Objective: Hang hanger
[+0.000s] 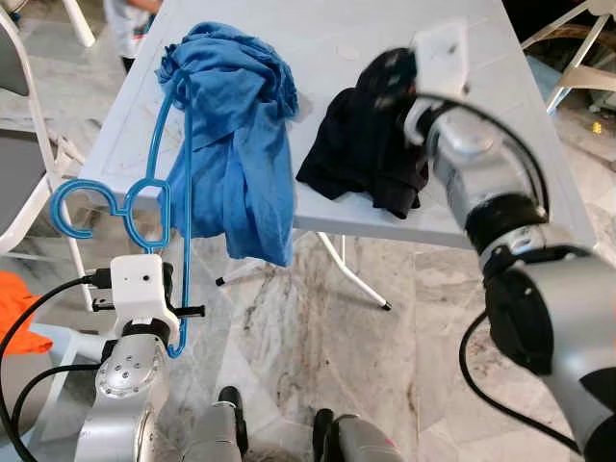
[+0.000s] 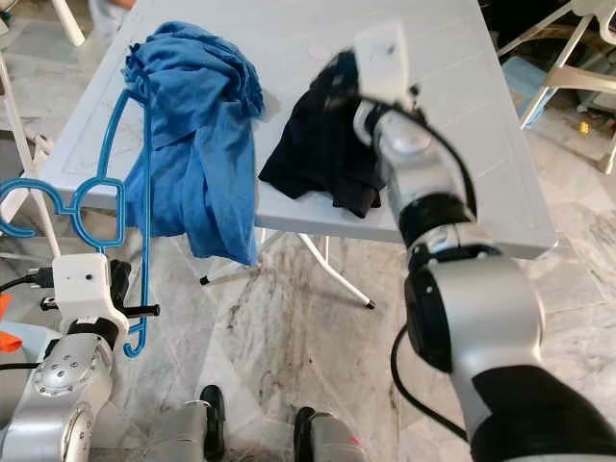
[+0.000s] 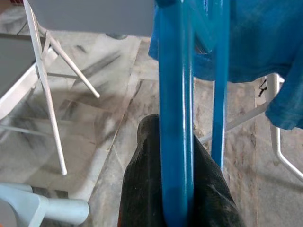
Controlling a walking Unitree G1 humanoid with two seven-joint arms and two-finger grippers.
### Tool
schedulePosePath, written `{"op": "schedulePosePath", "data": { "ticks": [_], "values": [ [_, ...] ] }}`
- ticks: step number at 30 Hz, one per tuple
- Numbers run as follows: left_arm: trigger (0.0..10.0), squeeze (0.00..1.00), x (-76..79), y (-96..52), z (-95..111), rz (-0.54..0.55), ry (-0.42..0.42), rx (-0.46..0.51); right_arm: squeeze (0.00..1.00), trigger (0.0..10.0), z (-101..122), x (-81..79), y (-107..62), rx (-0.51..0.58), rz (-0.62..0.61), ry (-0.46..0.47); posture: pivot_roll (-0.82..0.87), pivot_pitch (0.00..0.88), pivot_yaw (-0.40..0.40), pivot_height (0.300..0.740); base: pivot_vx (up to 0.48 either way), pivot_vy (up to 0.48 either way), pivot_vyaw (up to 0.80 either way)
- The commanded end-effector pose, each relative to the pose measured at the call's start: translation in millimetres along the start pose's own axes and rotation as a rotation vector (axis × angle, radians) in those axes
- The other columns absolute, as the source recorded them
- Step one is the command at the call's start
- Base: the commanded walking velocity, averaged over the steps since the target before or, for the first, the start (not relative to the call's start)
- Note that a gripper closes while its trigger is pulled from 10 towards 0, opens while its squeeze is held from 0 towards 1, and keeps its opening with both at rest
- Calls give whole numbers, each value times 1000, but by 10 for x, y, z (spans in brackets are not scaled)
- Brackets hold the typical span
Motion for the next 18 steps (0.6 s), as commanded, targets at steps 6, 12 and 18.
{"op": "schedulePosePath", "data": {
  "ticks": [6, 12, 18],
  "values": [
    [10000, 0, 104, 53, -69, -46, 2, -30, 1000, 10000, -112, -209, -118, 24, 250, -131, 59, 245, -58, 740, 0, 0, 0],
    [10000, 0, 160, 109, -68, -69, -1, -32, 1000, 10000, -233, -254, -249, -26, 450, -364, 41, 227, -48, 740, 0, 0, 0],
    [10000, 0, 209, 169, -74, -82, -4, -29, 1000, 10000, -217, -48, -309, -26, 436, -496, 31, 207, -50, 740, 0, 0, 0]
  ]
}}
Point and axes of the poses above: a point about 5 cm out from each wrist's last joint towards the gripper, its own y axis pointing out of the wrist towards the gripper, its own z axis along the axis of the wrist's last joint, x = y × z, the point moved 5 cm from there along y, pointing out of the wrist towards the gripper, and after that the axes turned 11 degrees about -y, right-handed, at the moved point
